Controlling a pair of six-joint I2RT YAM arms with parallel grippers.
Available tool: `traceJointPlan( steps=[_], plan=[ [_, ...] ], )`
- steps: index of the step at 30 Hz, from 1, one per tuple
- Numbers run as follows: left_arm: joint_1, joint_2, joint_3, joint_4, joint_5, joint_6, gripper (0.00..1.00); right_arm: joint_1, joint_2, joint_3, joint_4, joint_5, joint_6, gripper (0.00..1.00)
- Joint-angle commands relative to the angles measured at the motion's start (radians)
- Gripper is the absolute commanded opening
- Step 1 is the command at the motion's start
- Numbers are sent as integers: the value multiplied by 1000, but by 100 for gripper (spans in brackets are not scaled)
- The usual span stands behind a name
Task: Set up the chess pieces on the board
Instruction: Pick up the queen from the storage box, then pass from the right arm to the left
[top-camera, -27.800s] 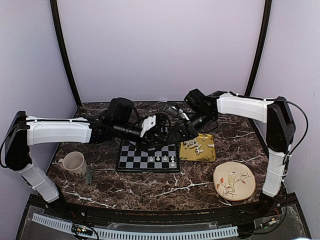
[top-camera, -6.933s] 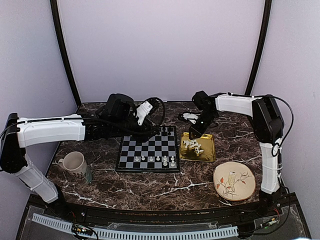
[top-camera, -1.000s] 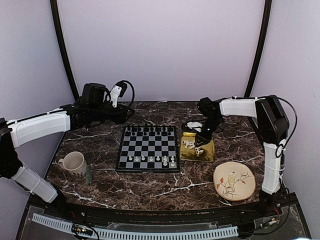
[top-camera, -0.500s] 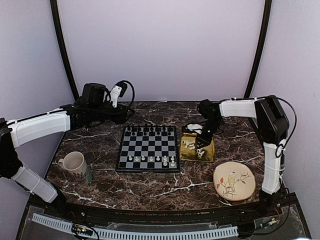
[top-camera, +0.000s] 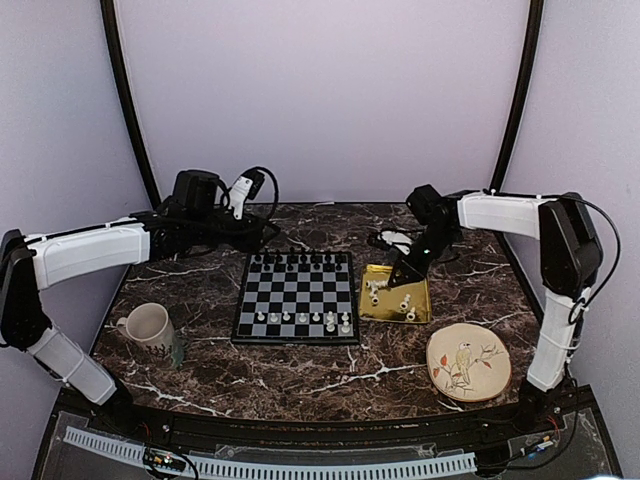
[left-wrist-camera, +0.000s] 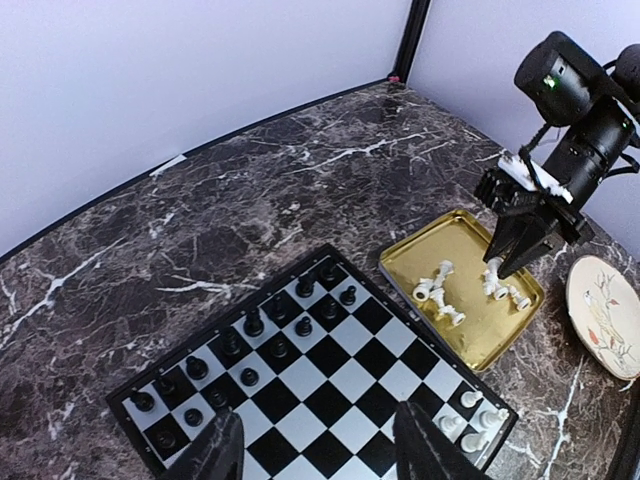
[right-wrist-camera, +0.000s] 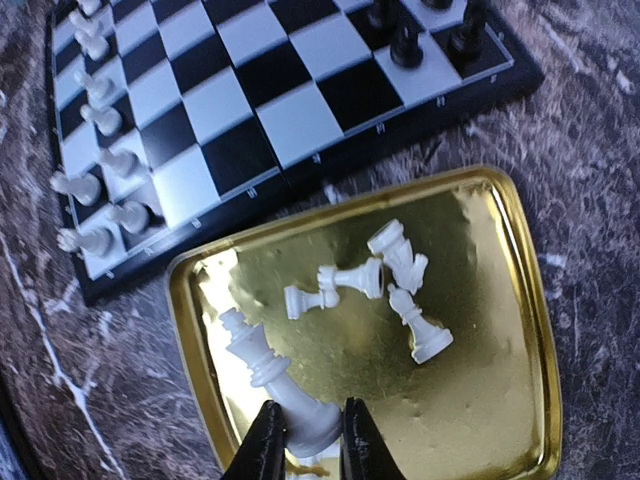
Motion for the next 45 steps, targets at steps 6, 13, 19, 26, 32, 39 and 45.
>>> traceJointPlan(
  steps=[6, 13, 19, 26, 32, 39, 45],
  plan=[
    [-143, 59, -2, 183, 82, -121, 52, -6, -88, -6, 201, -397, 246, 11],
    [-196, 197, -35, 441, 188, -333, 53, -6, -82, -32, 252, -499, 313, 11],
    [-222, 303, 6, 520, 216, -407, 52, -5, -81, -56, 260, -510, 315, 11],
    [-223, 379, 65, 541, 239, -451, 52, 0, -78, -60, 256, -517, 309, 12],
    [-225, 438, 121, 532, 281, -477, 46, 9, -77, -59, 248, -511, 301, 12],
    [-226, 464, 147, 524, 294, -492, 32, 14, -79, -60, 241, -506, 294, 12],
    [-226, 476, 158, 524, 299, -494, 22, 17, -80, -64, 235, -500, 284, 13]
  ],
)
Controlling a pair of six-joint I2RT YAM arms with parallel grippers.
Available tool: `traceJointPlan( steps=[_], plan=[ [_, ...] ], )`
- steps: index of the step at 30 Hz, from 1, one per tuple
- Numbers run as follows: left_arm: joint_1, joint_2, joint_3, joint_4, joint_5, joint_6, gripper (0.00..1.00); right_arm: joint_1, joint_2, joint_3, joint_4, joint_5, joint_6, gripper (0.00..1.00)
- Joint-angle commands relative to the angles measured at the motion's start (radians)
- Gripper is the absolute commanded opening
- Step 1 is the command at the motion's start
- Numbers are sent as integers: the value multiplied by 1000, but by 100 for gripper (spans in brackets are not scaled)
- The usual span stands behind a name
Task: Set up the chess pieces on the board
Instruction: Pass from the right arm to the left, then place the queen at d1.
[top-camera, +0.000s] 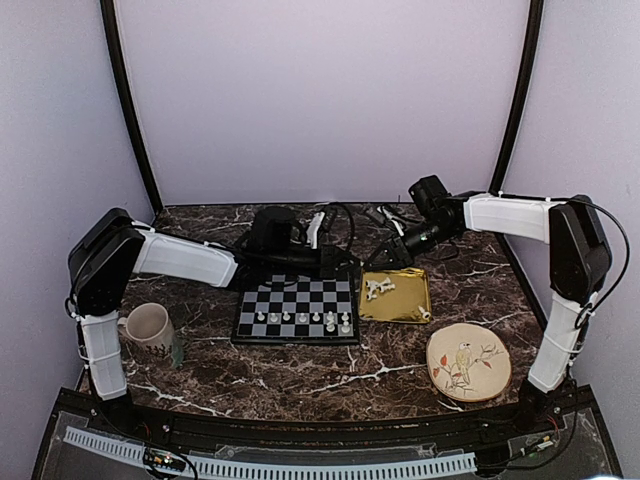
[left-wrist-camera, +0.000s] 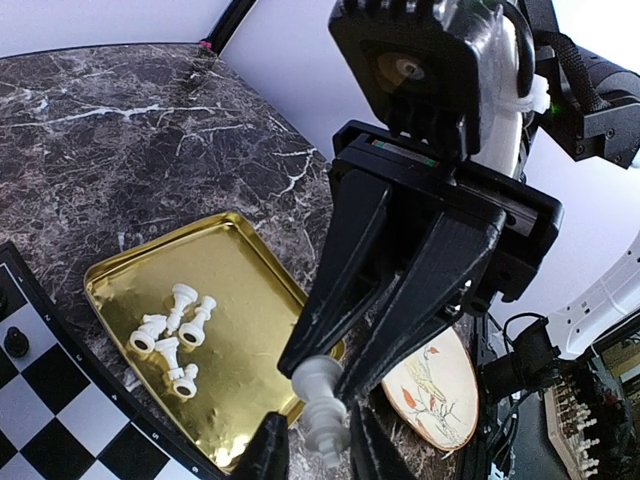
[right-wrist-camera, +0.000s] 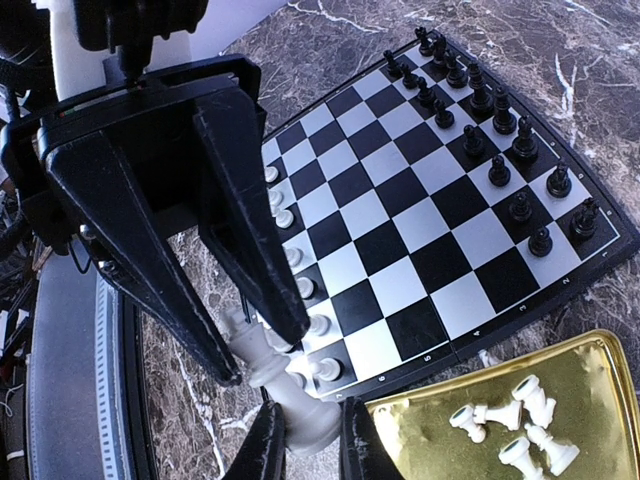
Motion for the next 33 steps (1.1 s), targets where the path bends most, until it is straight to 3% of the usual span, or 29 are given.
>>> traceJointPlan(
  steps=[1, 10, 16, 23, 33],
  plan=[
    [-5, 1, 33, 15, 19, -5, 20, 8, -11, -11, 2, -9, -18, 13],
    [-3, -41, 30, -70, -2, 68, 9, 6, -38, -15, -17, 14, -37, 25],
    [-3, -175, 40, -408, -124, 284, 9, -1, -88, -34, -41, 35, -76, 32],
    [-5, -336, 2, -787, -219, 464, 9, -3, -84, -30, -57, 57, -102, 33],
    [-6, -456, -76, -995, -254, 500, 9, -3, -65, -22, -68, 104, -121, 33]
  ],
)
